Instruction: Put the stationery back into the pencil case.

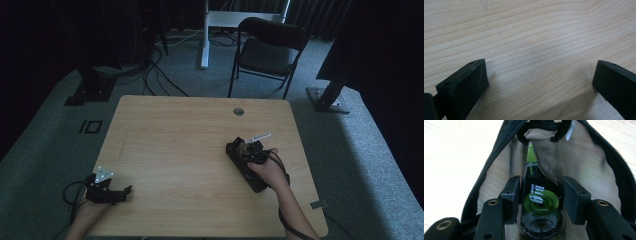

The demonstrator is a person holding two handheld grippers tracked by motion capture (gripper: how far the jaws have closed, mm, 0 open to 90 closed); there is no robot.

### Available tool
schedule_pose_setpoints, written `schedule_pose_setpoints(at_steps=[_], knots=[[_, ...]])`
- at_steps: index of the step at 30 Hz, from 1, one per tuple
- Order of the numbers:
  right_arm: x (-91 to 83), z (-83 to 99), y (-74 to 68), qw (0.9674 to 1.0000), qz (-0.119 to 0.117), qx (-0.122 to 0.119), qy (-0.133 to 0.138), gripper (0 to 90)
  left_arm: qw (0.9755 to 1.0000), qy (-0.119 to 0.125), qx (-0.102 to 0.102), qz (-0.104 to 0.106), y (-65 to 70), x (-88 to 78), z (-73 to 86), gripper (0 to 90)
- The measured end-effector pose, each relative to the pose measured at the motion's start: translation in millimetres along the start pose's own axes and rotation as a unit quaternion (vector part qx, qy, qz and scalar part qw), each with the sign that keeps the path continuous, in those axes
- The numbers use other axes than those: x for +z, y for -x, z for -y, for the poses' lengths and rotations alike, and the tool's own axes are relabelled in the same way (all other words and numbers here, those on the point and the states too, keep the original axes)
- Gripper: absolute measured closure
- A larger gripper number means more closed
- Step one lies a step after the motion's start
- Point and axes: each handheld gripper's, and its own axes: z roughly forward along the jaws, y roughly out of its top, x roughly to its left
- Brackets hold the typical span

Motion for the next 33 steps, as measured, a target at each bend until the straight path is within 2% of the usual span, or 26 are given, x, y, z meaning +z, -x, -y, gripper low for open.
schedule_pose_setpoints(at_steps=[5, 10, 22, 28, 29, 33], knots=[[3.2, -3.0, 2.2, 0.9999, 0.006, 0.001, -0.013, 49.5, 1.0, 0.0, 0.0, 0.0, 0.0, 0.0, 0.0, 0.1], [5.8, -4.7, -0.2, 0.9998, 0.0, -0.001, -0.022, 47.0, 1.0, 0.0, 0.0, 0.0, 0.0, 0.0, 0.0, 0.1], [-3.8, -1.1, 4.5, 0.9996, -0.007, 0.009, 0.027, 39.1, 1.0, 0.0, 0.0, 0.0, 0.0, 0.0, 0.0, 0.1], [-18.5, -0.8, 6.3, 0.9984, -0.009, 0.004, 0.056, 37.9, 1.0, 0.0, 0.0, 0.0, 0.0, 0.0, 0.0, 0.1], [-24.4, -0.7, 7.4, 0.9975, -0.012, 0.007, 0.069, 37.6, 1.0, 0.0, 0.0, 0.0, 0.0, 0.0, 0.0, 0.1], [-34.8, -0.2, 8.4, 0.996, -0.018, 0.005, 0.087, 35.6, 1.0, 0.0, 0.0, 0.0, 0.0, 0.0, 0.0, 0.1]])
